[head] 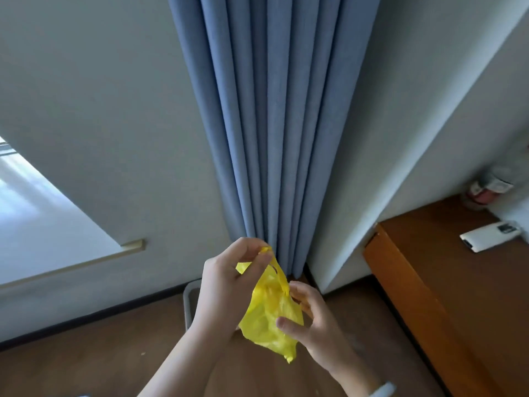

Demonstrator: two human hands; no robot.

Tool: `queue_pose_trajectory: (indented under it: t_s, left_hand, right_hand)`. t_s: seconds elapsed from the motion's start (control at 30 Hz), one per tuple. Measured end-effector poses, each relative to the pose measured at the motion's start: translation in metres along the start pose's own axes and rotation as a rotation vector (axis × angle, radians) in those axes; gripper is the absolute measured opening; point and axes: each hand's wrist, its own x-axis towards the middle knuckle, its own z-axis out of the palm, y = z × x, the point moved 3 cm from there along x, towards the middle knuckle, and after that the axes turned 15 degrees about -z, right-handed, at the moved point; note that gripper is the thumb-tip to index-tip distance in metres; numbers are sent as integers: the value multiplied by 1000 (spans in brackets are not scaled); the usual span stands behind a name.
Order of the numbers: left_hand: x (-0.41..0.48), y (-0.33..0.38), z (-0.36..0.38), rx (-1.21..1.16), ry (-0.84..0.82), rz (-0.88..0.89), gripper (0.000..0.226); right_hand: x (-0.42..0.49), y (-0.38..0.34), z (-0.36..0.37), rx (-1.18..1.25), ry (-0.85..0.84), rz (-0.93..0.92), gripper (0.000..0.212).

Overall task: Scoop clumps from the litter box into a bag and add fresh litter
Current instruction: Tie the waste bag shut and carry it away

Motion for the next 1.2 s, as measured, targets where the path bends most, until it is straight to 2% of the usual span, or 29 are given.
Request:
queue_pose_trajectory:
  t_s: [0.1,0.27,0.47,0.67,0.83,1.0,1.2]
  left_hand:
    - [-10,17,7,-44,1,12,15]
    - [-25,35,23,-67,-50,68,15]
    - [-35,50,44,-63,-174,131,12]
    - [-48,77,63,-28,-403,259,8]
    - [-75,98,82,17,-572,418,15]
    - [-115,99,109,30,-770,483,12]
    - [-185,99,151,30,-1006,581,13]
  right_hand:
    - [-23,-11,-8,-38,18,-23,74]
    - [-52,-13,-31,-90,194,-52,56]
    - [-76,-26,-59,-179,392,-81,47]
    - [-111,-49,-59,-239,648,-94,41]
    - [-147,-60,-53,-231,853,-72,37]
    - [-202,-63,-50,-252,1051,-20,30]
    - [-287,-73,-48,-290,1322,14,36]
